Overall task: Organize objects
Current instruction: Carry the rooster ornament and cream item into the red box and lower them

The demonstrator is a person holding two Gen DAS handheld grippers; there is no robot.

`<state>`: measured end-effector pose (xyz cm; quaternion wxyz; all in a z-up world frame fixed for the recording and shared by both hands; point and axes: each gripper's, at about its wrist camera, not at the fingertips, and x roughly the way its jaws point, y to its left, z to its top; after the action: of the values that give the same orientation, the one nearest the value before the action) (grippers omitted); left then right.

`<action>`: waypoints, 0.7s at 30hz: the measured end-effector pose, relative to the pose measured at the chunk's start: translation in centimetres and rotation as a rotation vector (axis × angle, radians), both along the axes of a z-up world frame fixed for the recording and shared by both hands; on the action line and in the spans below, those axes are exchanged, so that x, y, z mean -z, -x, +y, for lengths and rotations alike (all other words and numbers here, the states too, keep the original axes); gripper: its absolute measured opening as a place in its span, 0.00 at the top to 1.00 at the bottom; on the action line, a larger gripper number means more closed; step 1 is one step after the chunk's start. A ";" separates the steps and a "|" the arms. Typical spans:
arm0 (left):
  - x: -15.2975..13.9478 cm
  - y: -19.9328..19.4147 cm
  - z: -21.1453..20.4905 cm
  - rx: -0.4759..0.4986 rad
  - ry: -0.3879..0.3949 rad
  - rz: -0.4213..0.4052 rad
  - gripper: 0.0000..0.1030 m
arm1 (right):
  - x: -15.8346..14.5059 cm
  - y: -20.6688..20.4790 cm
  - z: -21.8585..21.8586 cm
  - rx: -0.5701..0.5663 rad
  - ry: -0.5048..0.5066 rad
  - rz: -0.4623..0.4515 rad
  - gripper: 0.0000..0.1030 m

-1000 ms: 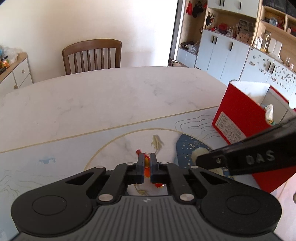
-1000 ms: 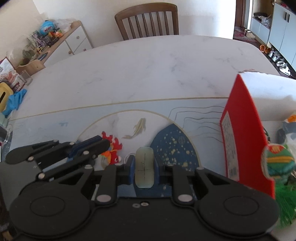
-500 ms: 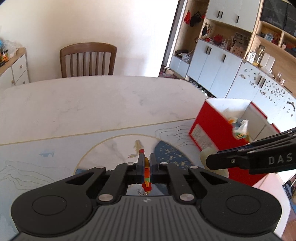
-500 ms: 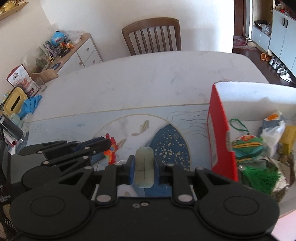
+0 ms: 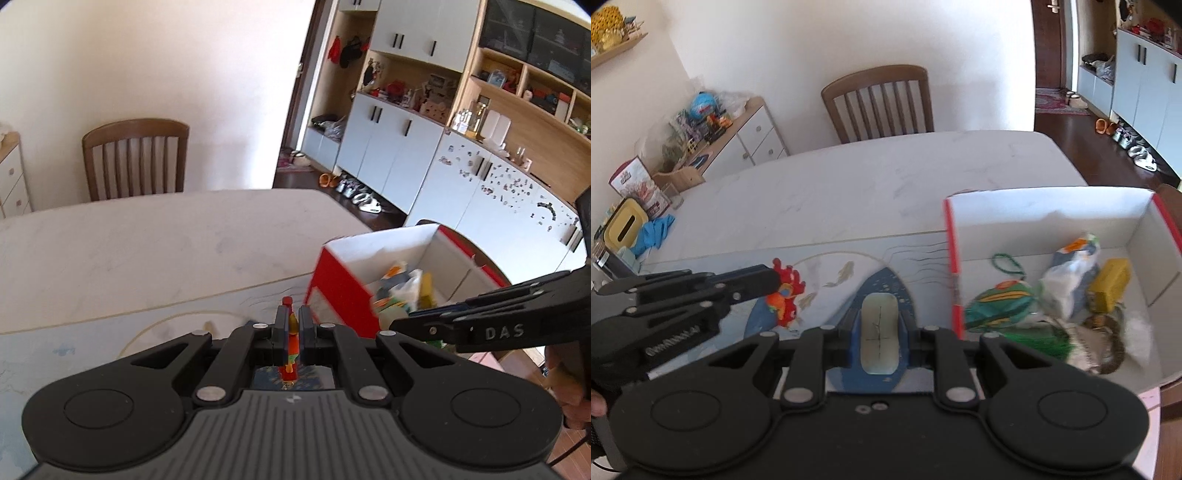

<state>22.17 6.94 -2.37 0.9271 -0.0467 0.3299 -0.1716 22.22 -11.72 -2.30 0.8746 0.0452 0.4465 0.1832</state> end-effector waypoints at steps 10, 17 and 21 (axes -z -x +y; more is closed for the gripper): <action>-3.0 -1.5 -7.0 0.059 -0.022 -0.054 0.96 | 0.0 -0.3 -7.5 0.059 -0.010 -0.022 0.81; -4.7 -3.2 -13.1 0.095 -0.024 -0.087 0.96 | 0.2 -0.9 -13.0 0.085 -0.012 -0.032 0.81; -5.0 -4.0 -16.3 0.121 -0.023 -0.089 0.96 | 0.5 -1.4 -15.8 0.094 -0.004 -0.032 0.81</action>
<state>26.13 -9.32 2.67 0.9293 -0.0082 0.2923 -0.2257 23.67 -27.50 -2.78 0.8893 0.0648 0.4294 0.1436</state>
